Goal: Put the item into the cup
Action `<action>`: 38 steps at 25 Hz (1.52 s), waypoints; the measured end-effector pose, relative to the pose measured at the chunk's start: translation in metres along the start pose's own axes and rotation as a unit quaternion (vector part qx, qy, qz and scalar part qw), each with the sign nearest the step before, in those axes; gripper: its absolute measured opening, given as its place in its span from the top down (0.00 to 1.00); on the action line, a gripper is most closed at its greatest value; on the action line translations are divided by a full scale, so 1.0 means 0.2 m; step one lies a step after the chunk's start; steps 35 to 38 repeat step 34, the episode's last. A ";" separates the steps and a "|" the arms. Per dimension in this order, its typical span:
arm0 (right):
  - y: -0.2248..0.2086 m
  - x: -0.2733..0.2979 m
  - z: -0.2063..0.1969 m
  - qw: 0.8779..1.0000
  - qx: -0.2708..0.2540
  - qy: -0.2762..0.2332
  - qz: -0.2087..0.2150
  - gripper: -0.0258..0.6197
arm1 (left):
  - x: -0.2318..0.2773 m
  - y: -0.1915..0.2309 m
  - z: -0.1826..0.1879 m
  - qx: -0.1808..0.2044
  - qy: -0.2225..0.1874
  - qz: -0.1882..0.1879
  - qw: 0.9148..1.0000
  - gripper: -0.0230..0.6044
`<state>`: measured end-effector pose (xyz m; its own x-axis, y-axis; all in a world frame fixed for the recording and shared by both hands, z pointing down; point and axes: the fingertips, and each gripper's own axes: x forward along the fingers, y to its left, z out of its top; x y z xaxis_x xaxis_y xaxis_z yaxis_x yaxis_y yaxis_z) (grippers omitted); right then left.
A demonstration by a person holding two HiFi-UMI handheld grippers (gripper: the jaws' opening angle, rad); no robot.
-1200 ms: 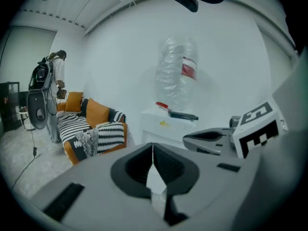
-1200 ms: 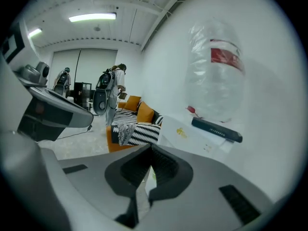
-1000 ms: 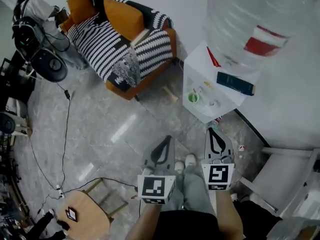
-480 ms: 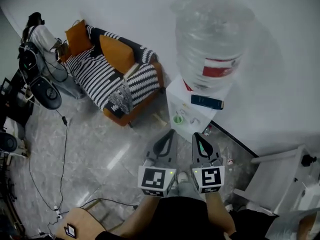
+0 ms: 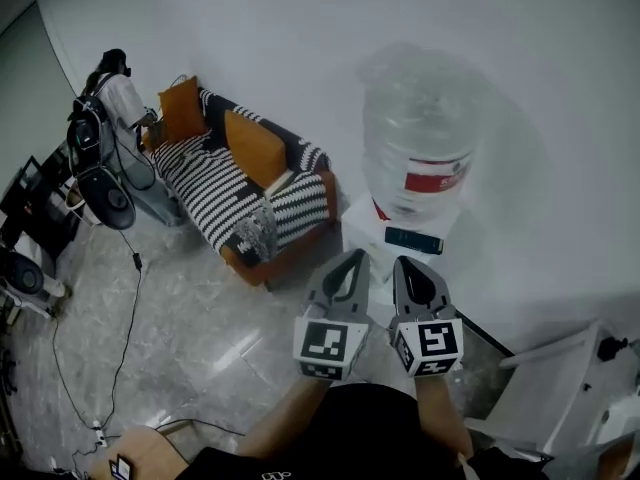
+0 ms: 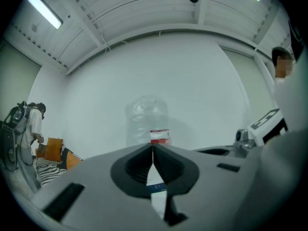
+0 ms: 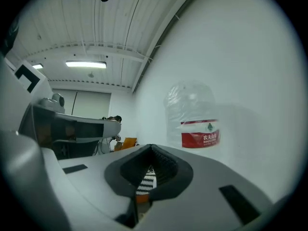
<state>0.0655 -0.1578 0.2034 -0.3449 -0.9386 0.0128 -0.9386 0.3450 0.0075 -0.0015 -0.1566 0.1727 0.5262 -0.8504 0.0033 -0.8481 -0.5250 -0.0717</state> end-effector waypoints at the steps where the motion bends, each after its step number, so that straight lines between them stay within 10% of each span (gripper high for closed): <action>1: 0.00 0.01 0.01 1.000 0.000 -0.002 0.003 0.94 | 0.00 0.01 0.00 0.002 0.002 0.004 1.000 0.94; 38: -0.05 0.06 -0.01 0.999 -0.008 0.003 0.045 0.94 | 0.15 -0.10 -0.16 -0.019 0.026 0.006 0.999 0.94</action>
